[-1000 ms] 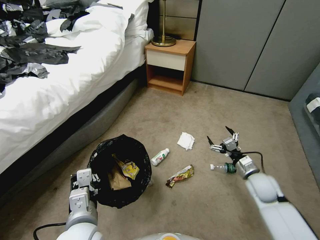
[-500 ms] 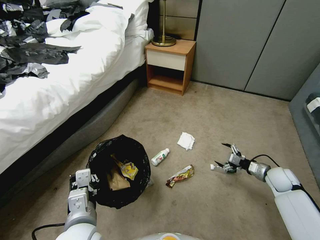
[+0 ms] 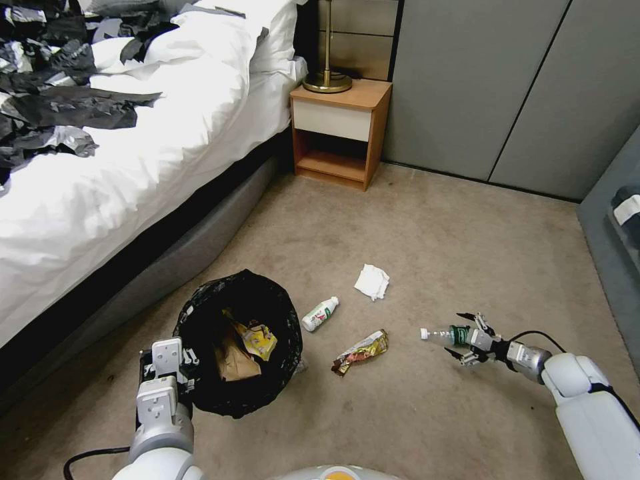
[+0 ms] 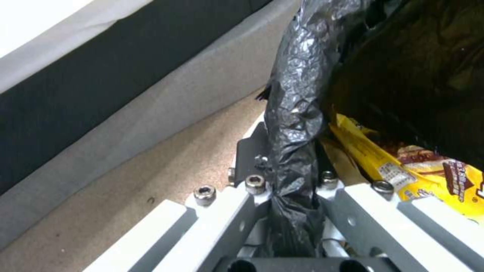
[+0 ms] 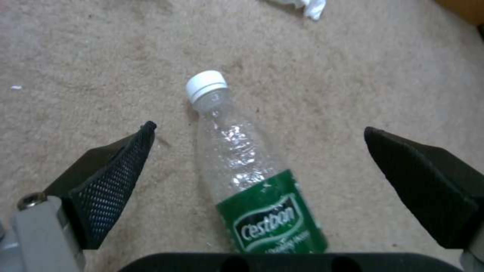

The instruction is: Pick up the trash bin, then pick up the garbage from the floor and place it into the trash bin.

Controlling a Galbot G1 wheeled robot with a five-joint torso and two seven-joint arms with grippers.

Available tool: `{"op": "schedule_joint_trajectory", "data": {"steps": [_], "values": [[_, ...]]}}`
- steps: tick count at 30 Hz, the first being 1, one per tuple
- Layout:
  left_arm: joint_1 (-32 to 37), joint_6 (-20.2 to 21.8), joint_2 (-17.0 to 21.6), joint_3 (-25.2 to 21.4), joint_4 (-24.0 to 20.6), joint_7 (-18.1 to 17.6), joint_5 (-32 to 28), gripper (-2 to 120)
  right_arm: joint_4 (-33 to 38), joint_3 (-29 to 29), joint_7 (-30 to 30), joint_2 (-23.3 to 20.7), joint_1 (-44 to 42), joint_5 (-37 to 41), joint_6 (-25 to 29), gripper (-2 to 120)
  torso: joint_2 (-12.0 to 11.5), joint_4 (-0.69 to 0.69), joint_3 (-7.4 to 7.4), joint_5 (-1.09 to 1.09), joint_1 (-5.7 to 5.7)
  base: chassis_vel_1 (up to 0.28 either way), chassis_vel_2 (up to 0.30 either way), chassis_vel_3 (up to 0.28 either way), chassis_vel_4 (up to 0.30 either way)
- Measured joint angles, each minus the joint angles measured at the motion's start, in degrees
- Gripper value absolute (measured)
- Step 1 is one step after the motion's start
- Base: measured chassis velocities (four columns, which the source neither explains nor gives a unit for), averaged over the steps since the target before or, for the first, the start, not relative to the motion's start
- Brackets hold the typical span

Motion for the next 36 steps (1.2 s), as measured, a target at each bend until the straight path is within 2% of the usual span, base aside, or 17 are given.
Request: {"op": "schedule_joint_trajectory", "data": {"steps": [26, 31, 33, 34, 36], "values": [[1.7, -0.4, -1.1, -0.2, -0.6, -0.1, 1.3, 0, -20.1, -4.2, 5.7, 3.5, 12.7, -2.3, -4.4, 100, 0.0, 0.01, -0.01, -0.01, 0.00, 0.000, 0.000, 0.000, 0.000], [1.7, -0.4, -1.3, -0.2, -0.6, -0.1, 1.5, 0, -24.1, -4.4, 6.8, 3.4, 14.8, -1.4, -6.5, 89, 0.0, 0.00, -0.01, 0.00, 0.00, 0.000, 0.000, 0.000, 0.000], [1.6, -0.4, -1.3, -0.1, -0.5, -0.1, 1.5, 0, -25.2, -4.5, 6.9, 3.2, 15.0, -0.6, -6.8, 78, 0.0, -0.01, -0.01, -0.01, 0.00, 0.000, 0.000, 0.000, 0.000], [1.6, -0.4, -1.3, -0.1, -0.5, -0.1, 1.5, 0, -25.2, -4.5, 6.9, 3.2, 15.0, -0.6, -6.8, 78, 0.0, -0.01, -0.01, -0.01, 0.00, 0.000, 0.000, 0.000, 0.000], [1.5, -0.4, -1.3, -0.1, -0.4, -0.1, 1.5, 0, -25.3, -4.6, 7.0, 3.1, 14.7, 0.0, -6.9, 70, 0.0, -0.01, -0.01, -0.02, 0.00, 0.000, 0.000, 0.000, 0.000]]}}
